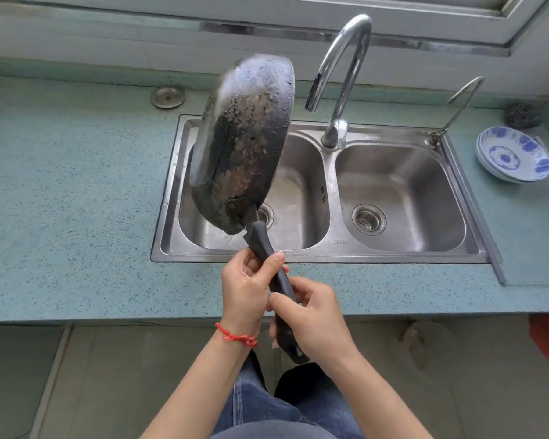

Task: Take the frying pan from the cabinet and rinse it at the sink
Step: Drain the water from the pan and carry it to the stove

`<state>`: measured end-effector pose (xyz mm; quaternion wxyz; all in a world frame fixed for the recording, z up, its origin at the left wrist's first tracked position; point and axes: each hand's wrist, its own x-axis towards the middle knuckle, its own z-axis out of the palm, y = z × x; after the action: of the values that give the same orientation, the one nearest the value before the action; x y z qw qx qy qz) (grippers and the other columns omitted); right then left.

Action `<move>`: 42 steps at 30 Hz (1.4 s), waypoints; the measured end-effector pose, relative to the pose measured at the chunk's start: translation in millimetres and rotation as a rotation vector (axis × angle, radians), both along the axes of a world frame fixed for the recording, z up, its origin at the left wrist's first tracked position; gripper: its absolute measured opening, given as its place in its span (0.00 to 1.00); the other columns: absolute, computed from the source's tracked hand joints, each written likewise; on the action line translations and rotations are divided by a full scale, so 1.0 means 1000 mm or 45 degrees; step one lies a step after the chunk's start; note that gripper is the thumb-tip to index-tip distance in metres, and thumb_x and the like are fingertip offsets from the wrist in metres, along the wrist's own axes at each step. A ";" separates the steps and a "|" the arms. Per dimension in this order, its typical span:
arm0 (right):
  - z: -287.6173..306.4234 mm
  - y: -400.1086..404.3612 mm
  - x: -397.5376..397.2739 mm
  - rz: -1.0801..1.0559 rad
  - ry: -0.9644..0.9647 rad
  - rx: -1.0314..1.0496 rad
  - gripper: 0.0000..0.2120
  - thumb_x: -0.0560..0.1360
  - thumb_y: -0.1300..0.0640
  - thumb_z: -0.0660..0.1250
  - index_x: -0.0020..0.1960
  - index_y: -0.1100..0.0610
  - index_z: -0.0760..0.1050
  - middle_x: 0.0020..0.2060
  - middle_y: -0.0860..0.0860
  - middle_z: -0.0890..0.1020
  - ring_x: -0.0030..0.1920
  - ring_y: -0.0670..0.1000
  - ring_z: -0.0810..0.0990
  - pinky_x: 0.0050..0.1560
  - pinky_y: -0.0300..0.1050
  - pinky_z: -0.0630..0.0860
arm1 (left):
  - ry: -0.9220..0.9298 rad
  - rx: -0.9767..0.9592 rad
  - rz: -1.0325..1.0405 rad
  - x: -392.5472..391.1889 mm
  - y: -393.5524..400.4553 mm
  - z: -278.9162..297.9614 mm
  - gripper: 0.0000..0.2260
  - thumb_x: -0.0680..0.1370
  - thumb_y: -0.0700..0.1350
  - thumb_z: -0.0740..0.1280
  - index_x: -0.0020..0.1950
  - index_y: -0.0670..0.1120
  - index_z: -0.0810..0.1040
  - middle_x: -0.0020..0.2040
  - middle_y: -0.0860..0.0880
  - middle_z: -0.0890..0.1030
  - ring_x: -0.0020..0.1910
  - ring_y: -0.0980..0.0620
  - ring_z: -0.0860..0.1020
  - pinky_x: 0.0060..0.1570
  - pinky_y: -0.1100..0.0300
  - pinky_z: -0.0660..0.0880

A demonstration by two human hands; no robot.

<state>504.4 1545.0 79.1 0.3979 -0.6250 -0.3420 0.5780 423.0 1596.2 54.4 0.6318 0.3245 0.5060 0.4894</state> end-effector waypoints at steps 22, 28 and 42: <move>-0.008 -0.006 0.010 0.056 0.348 0.016 0.05 0.67 0.61 0.65 0.34 0.61 0.76 0.26 0.61 0.75 0.24 0.56 0.71 0.23 0.44 0.74 | 0.115 0.024 -0.036 -0.005 -0.003 0.000 0.04 0.69 0.35 0.71 0.38 0.41 0.77 0.31 0.48 0.80 0.33 0.51 0.80 0.34 0.61 0.78; -0.008 -0.006 0.011 0.065 0.317 0.000 0.05 0.66 0.60 0.64 0.34 0.62 0.76 0.22 0.58 0.76 0.22 0.55 0.71 0.23 0.43 0.73 | 0.129 0.003 -0.028 -0.004 -0.005 -0.002 0.04 0.68 0.36 0.72 0.38 0.42 0.77 0.31 0.49 0.81 0.35 0.49 0.80 0.36 0.59 0.78; -0.006 -0.004 0.013 0.079 0.283 -0.008 0.06 0.66 0.61 0.64 0.35 0.64 0.75 0.22 0.58 0.75 0.23 0.55 0.71 0.23 0.43 0.73 | 0.105 0.007 -0.040 -0.002 -0.003 0.002 0.03 0.69 0.34 0.70 0.39 0.39 0.77 0.30 0.47 0.80 0.30 0.54 0.80 0.32 0.63 0.78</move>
<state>517.7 1541.0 72.6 0.4132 -0.5473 -0.3130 0.6570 420.9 1592.9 56.5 0.6172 0.3539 0.5250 0.4671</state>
